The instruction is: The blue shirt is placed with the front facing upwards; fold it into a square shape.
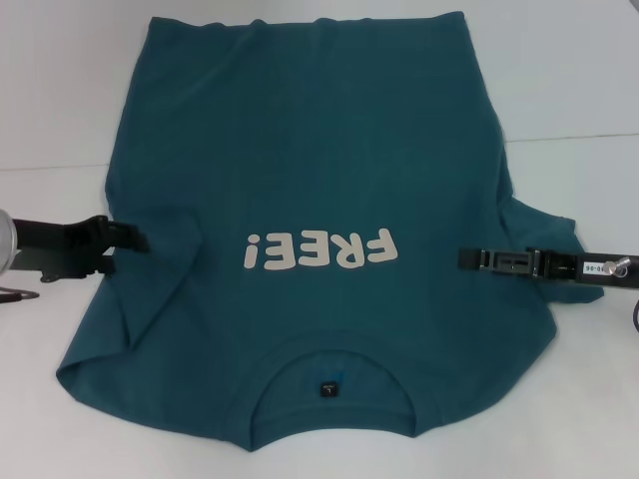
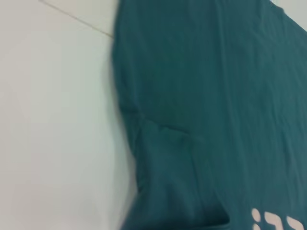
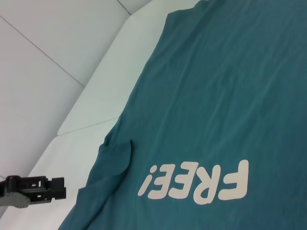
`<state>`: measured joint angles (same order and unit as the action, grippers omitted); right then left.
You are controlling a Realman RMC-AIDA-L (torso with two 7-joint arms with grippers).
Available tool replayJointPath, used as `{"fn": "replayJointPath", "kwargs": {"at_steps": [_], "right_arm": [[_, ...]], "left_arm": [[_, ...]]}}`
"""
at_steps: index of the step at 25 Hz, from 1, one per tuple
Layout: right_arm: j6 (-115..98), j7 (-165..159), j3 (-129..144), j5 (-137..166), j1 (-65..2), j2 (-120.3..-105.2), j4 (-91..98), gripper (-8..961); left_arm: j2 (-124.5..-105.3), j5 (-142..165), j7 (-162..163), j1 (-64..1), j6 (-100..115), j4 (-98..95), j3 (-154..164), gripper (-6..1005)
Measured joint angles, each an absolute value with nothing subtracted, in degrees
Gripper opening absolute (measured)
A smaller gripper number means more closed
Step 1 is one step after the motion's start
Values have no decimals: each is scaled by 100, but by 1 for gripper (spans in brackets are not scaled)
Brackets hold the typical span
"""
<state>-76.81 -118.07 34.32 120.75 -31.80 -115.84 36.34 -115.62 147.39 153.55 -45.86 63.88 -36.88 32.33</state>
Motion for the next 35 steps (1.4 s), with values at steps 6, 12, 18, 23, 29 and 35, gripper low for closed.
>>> {"fn": "replayJointPath", "kwargs": {"at_steps": [6,12,18,23,29,35], "right_arm": [[-7682,-11771,3432,12090,-3171,-11584,3586,941],[-7682,-11728,3421,12082,-3165,-11584,3558,942],[-7682,-11725,3418,12073,-3164,-11584,3558,942],[-7682,-11724,3418,12070,-3164,-11584,3559,942],[-7682,-11724,3418,12067,-3164,-11584,3560,942],[-7682,-11724,3419,12067,-3164,-11584,3560,942]], "left_arm": [[-11555,14731,15360,-4590,5760,-3397,3210,582],[-11576,14752,15299,-4612,5481,-3286,3280,582],[-11551,14779,15243,-4670,5307,-3092,3328,582],[-11561,14795,15210,-4674,5244,-3068,3327,582],[-11541,14801,15152,-4719,5162,-2884,3323,581],[-11555,14801,15135,-4720,5126,-2871,3372,581]]}}
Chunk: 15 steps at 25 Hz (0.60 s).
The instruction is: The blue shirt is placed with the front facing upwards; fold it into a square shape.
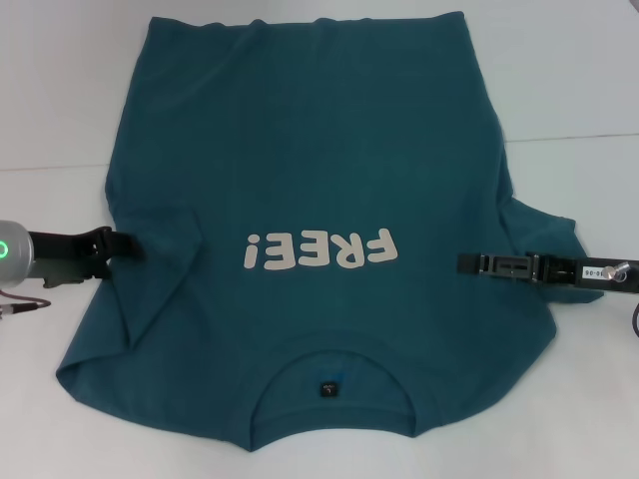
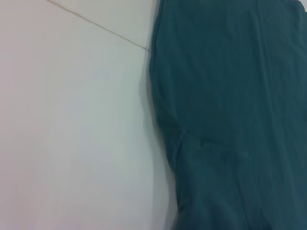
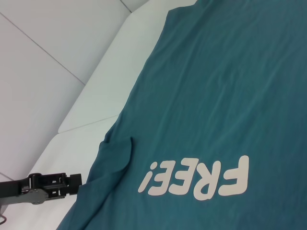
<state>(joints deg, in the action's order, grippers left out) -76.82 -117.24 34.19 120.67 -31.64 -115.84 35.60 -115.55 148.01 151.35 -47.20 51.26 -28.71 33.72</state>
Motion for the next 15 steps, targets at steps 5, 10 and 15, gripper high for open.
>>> {"fn": "replayJointPath", "kwargs": {"at_steps": [5,10,15], "right_arm": [[-7682,-11708,3419,12067,-3164,-11584,3560,942],[-7682,-11707,3419,12067,-3164,-11584,3559,941],[-7682,-11707,3419,12067,-3164,-11584,3559,941]], "left_arm": [[-11577,14758,15074,-4722,5098,-2854,3439,582],[-11620,14723,15068,-4725,5111,-2884,3439,557],[-11623,14714,15060,-4756,5156,-2900,3493,494]]}}
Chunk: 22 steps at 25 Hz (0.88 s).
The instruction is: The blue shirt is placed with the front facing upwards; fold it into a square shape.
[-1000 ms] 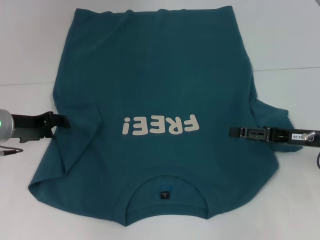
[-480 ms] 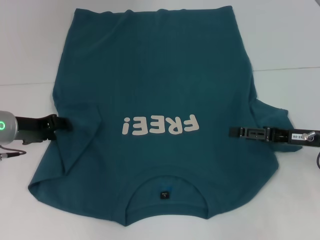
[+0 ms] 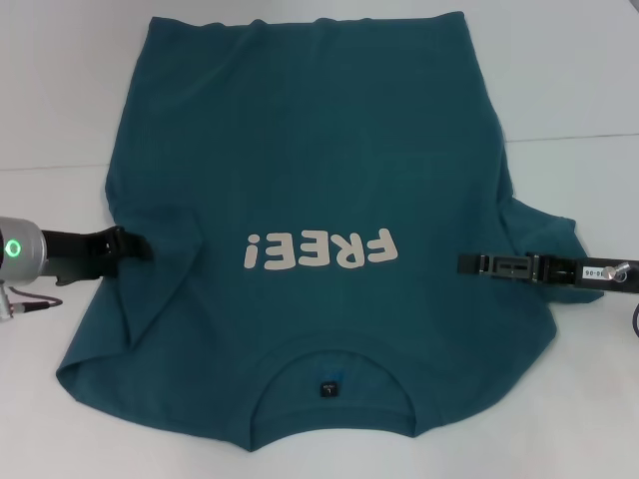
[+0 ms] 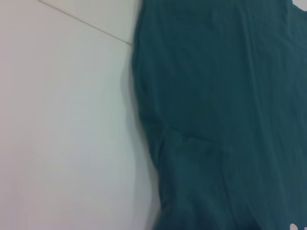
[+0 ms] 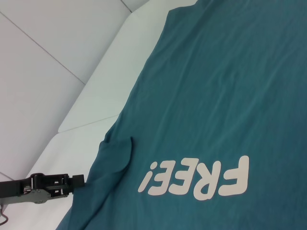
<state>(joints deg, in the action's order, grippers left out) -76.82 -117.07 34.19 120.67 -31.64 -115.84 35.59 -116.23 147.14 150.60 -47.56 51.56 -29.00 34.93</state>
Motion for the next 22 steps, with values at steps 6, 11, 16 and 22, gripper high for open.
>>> {"fn": "replayJointPath", "kwargs": {"at_steps": [6,11,16,22], "right_arm": [[-7678,-11701,3419,12067,-3164,-11584,3560,942],[-7674,-11699,3419,12067,-3164,-11584,3554,941],[-7672,-11698,3419,12067,-3154,-11584,3551,941],[-7672,-11698,3419,12067,-3148,-11584,3550,941]], "left_arm": [[-11618,14763,15088,-4799,5160,-2878,3597,401],[-11622,14728,15079,-4789,5260,-2925,3606,309],[-11631,14693,15067,-4753,5687,-3144,3570,106],[-11719,14158,14828,-4597,6168,-3437,3592,32]]}}
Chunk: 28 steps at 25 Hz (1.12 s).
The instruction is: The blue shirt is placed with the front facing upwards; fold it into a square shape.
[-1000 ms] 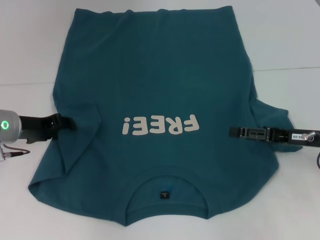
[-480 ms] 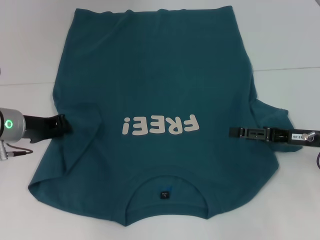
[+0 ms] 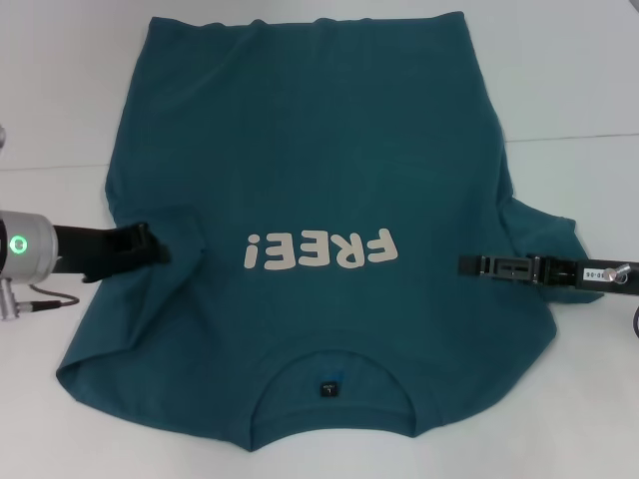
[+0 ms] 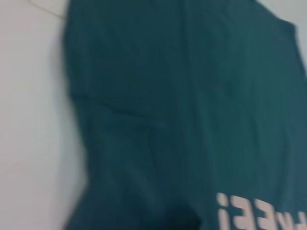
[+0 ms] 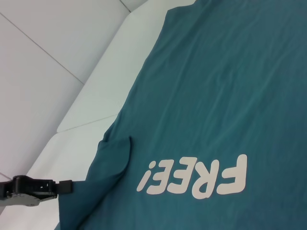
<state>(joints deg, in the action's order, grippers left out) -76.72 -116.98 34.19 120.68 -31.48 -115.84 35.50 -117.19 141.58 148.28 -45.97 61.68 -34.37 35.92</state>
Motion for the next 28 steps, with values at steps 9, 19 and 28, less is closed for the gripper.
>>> {"fn": "replayJointPath", "kwargs": {"at_steps": [9,19,28], "right_arm": [[-7673,-11698,3419,12068,-3111,-11584,3550,941],[-7673,-11698,3419,12068,-3111,-11584,3551,942],[-7750,-11785,3402,12066,-3140,-11533,3557,942]], "left_arm": [[-11824,13960,14472,-4566,6423,-3408,3605,42],[-11846,13747,14162,-4533,6794,-3492,3577,174],[-11810,13274,14111,-4086,7047,-3739,3548,453]]}}
